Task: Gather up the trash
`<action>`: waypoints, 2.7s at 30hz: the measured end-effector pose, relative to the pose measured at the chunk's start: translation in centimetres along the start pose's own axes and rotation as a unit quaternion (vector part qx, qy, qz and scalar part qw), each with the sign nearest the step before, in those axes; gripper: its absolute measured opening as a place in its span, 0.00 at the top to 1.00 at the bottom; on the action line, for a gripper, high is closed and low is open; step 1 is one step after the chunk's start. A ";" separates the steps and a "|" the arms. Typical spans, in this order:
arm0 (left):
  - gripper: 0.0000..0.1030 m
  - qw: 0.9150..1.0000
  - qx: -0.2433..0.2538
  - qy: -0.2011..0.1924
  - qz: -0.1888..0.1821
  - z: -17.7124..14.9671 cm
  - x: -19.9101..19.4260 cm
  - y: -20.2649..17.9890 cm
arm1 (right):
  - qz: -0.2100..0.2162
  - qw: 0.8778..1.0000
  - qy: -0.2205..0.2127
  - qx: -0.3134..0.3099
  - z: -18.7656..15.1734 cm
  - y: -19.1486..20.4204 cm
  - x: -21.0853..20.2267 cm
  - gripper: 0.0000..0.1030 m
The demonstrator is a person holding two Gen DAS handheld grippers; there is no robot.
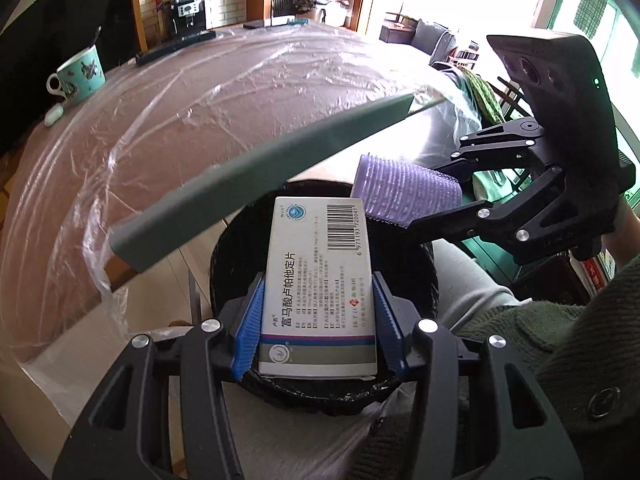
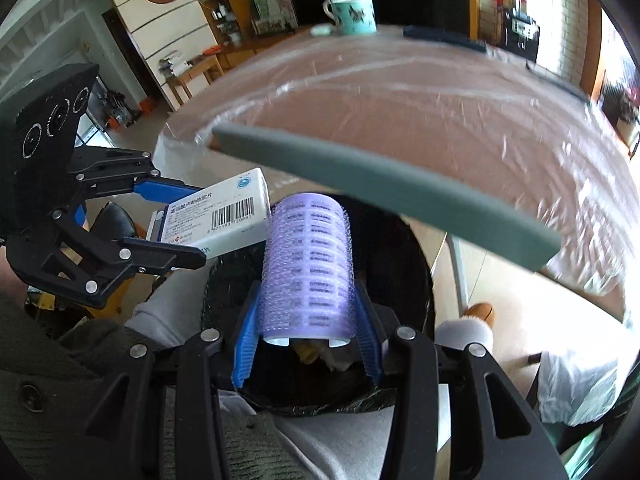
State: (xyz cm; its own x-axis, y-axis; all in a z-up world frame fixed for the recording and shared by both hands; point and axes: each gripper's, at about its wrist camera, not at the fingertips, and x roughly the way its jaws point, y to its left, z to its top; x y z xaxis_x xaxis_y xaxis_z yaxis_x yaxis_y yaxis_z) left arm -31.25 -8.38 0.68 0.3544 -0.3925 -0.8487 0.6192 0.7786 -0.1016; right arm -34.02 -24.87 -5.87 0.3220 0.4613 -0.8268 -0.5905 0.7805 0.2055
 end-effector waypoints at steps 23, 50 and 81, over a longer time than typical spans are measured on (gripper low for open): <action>0.50 0.995 -0.066 0.048 0.053 -0.8 6.5 2.0 | -0.041 0.994 0.055 0.083 -2.2 -2.4 6.5 0.59; 0.01 0.952 -0.214 -0.153 0.154 14.3 0.5 19.5 | -0.221 0.951 -0.125 0.178 18.9 -21.3 0.6 0.04; 0.01 0.946 -0.263 -0.077 0.175 16.4 6.9 25.2 | -0.259 0.944 -0.070 0.193 17.5 -31.0 2.8 0.03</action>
State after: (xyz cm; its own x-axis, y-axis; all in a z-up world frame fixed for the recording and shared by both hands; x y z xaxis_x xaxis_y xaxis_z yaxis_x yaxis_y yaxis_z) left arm -1.71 0.50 0.83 0.5961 -0.1004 -0.7966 0.0243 0.9940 -0.1070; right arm -1.81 -40.39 -5.38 0.6042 0.0059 -0.7968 -0.0218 0.9997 -0.0092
